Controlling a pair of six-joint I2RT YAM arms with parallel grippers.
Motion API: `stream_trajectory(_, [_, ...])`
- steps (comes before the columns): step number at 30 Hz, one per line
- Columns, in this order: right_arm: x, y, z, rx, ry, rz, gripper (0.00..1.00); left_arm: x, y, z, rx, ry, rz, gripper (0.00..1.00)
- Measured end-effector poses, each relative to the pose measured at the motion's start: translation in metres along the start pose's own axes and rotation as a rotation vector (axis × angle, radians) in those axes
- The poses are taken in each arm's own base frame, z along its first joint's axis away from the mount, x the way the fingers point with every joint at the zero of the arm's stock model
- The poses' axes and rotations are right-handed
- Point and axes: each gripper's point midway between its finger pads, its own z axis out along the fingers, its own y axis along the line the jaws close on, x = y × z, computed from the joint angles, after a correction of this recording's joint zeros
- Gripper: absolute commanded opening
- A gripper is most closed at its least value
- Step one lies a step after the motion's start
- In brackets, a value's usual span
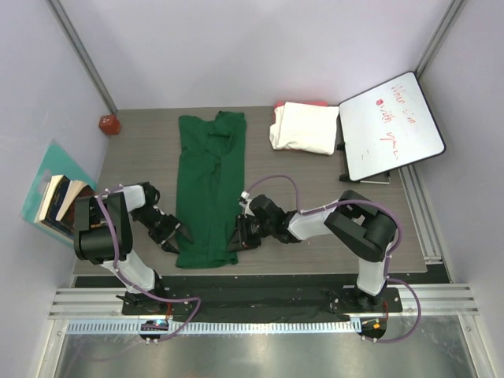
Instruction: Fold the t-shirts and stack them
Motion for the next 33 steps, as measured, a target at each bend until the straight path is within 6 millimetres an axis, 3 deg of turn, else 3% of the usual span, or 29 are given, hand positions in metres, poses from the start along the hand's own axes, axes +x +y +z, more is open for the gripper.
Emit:
stream_trajectory(4, [0.002,-0.006,0.001,0.028,-0.002,0.001,0.01,-0.002,0.002,-0.002,-0.004,-0.04,0.015,0.36])
stream_trajectory(9, [0.002,-0.009,0.0,0.049,-0.006,0.002,0.01,-0.017,-0.006,-0.01,0.031,-0.145,0.059,0.1])
stream_trajectory(25, [-0.007,-0.002,-0.012,0.157,0.005,-0.043,0.01,-0.024,-0.041,-0.044,0.19,-0.273,0.173,0.07])
stream_trajectory(33, [-0.045,0.03,-0.021,0.153,-0.049,-0.108,0.01,-0.032,-0.068,-0.065,0.277,-0.315,0.196,0.05])
